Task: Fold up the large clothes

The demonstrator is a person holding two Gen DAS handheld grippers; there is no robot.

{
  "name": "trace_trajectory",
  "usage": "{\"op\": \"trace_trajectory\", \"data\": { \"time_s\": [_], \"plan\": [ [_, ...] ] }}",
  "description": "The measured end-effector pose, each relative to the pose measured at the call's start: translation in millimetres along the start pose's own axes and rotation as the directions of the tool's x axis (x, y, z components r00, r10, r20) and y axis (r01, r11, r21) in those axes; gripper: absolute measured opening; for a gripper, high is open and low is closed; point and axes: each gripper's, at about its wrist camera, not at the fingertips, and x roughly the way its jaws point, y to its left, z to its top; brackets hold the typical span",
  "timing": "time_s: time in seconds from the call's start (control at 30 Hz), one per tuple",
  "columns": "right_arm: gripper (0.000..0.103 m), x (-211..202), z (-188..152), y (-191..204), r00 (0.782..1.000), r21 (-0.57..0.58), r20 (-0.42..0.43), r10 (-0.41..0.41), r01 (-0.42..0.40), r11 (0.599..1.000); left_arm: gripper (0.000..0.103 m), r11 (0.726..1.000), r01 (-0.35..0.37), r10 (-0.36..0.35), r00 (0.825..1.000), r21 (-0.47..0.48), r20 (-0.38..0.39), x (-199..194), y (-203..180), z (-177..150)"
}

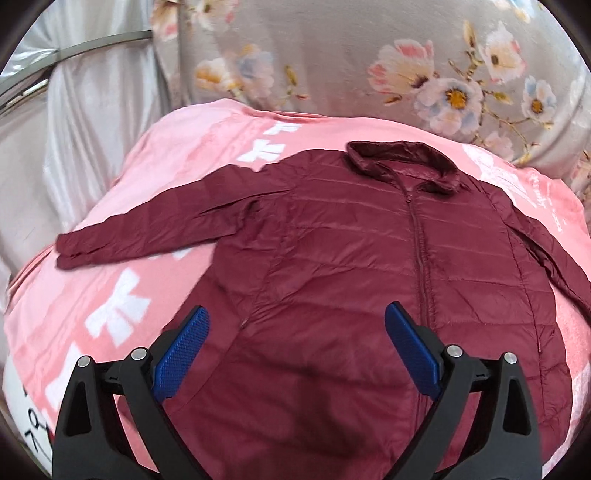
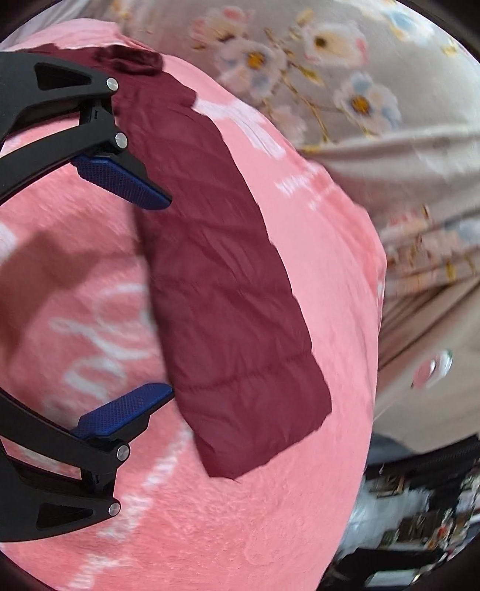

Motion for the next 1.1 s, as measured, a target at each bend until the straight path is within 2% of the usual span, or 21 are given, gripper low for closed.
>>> {"op": "trace_trajectory", "data": {
  "time_s": [0.13, 0.23, 0.3, 0.33, 0.37, 0.43, 0.53, 0.57, 0.6, 0.63, 0.67, 0.73, 0.77, 0.87, 0.97, 1.0, 1.03, 1.1],
  "plan": [
    [0.072, 8.8, 11.6, -5.4, 0.998, 0.025, 0.024, -0.06, 0.059, 0.998, 0.093, 0.999, -0.011, 0.01, 1.0, 0.034, 0.016, 11.1, -8.0, 7.9],
    [0.051, 10.8, 14.5, -6.1, 0.995, 0.028, 0.045, -0.092, 0.09, 0.995, 0.093, 1.0, -0.01, 0.01, 1.0, 0.027, 0.007, 20.4, -9.2, 11.4],
    [0.018, 19.0, 21.8, -6.6, 0.995, 0.043, 0.044, -0.085, 0.083, 0.996, 0.093, 1.0, -0.007, 0.007, 1.0, 0.024, -0.003, 25.2, -8.0, 11.0],
    [0.011, 22.3, 25.1, -7.2, 0.997, 0.058, 0.04, -0.06, 0.057, 0.997, 0.093, 1.0, -0.007, 0.007, 1.0, 0.025, -0.005, 27.0, -7.9, 10.7],
    [0.007, 22.9, 27.8, -5.7, 0.998, 0.074, 0.044, -0.036, 0.032, 0.997, 0.093, 1.0, -0.009, 0.009, 1.0, 0.026, -0.006, 28.5, -7.2, 10.2],
    [0.006, 14.3, 31.5, 12.4, 0.996, 0.045, 0.084, -0.008, 0.005, 0.999, 0.093, 0.999, -0.015, 0.016, 1.0, 0.029, -0.004, 31.4, -4.2, 9.6],
    [0.006, -19.1, 28.6, 72.2, 0.977, -0.118, 0.149, 0.15, -0.133, 0.984, 0.093, 0.999, -0.035, 0.035, 0.999, 0.024, 0.0, 37.1, 2.9, 10.4],
    [0.006, -36.3, 21.3, 106.2, 0.957, -0.216, 0.153, 0.247, -0.212, 0.953, 0.093, 0.999, -0.039, 0.039, 0.999, 0.019, -0.001, 38.2, 4.6, 10.8],
    [0.006, -48.2, 14.5, 128.1, 0.94, -0.278, 0.148, 0.308, -0.259, 0.925, 0.093, 0.999, -0.041, 0.041, 0.999, 0.005, -0.008, 41.5, 9.0, 11.9],
    [0.006, -63.4, 2.1, 159.0, 0.913, -0.366, 0.129, 0.388, -0.32, 0.874, 0.093, 0.999, -0.042, 0.042, 0.999, -0.003, -0.013, 43.5, 11.8, 13.2],
    [0.006, -76.2, -12.9, 189.2, 0.883, -0.447, 0.09, 0.461, -0.378, 0.811, 0.093, 0.999, -0.045, 0.044, 0.999, -0.012, -0.015, 45.4, 15.1, 13.9],
    [0.006, -93.4, -41.6, 232.0, 0.834, -0.544, 0.004, 0.552, -0.461, 0.701, 0.093, 0.998, -0.061, 0.06, 0.998, -0.029, -0.016, 49.6, 24.1, 15.9],
    [0.006, -99.8, -64.1, 260.7, 0.799, -0.592, -0.071, 0.598, -0.516, 0.619, 0.093, 0.996, -0.072, 0.071, 0.997, -0.042, -0.018, 52.5, 31.0, 16.9],
    [0.006, -104.3, -113.9, 311.3, 0.754, -0.65, -0.211, 0.623, -0.584, 0.486, 0.093, 0.992, -0.088, 0.085, 0.996, -0.089, -0.042, 62.9, 51.5, 19.8],
    [0.011, -95.4, -174.2, 353.1, 0.702, -0.672, -0.378, 0.604, -0.656, 0.342, 0.093, 0.986, -0.093, 0.084, 0.994, -0.137, -0.074, 75.1, 70.4, 22.3],
    [0.019, -94.0, -186.0, 358.7, 0.699, -0.678, -0.403, 0.591, -0.662, 0.321, 0.093, 0.985, -0.09, 0.079, 0.993, -0.146, -0.083, 79.5, 74.5, 23.4],
    [0.025, -94.7, -197.8, 362.6, 0.706, -0.689, -0.411, 0.577, -0.655, 0.31, 0.093, 0.985, -0.086, 0.073, 0.993, -0.151, -0.09, 82.4, 76.7, 24.1],
    [0.064, -107.0, -208.3, 357.0, 0.704, -0.698, -0.378, 0.601, -0.643, 0.315, 0.093, 0.985, -0.058, 0.041, 0.994, -0.161, -0.102, 88.5, 79.4, 27.1]
  ]
}}
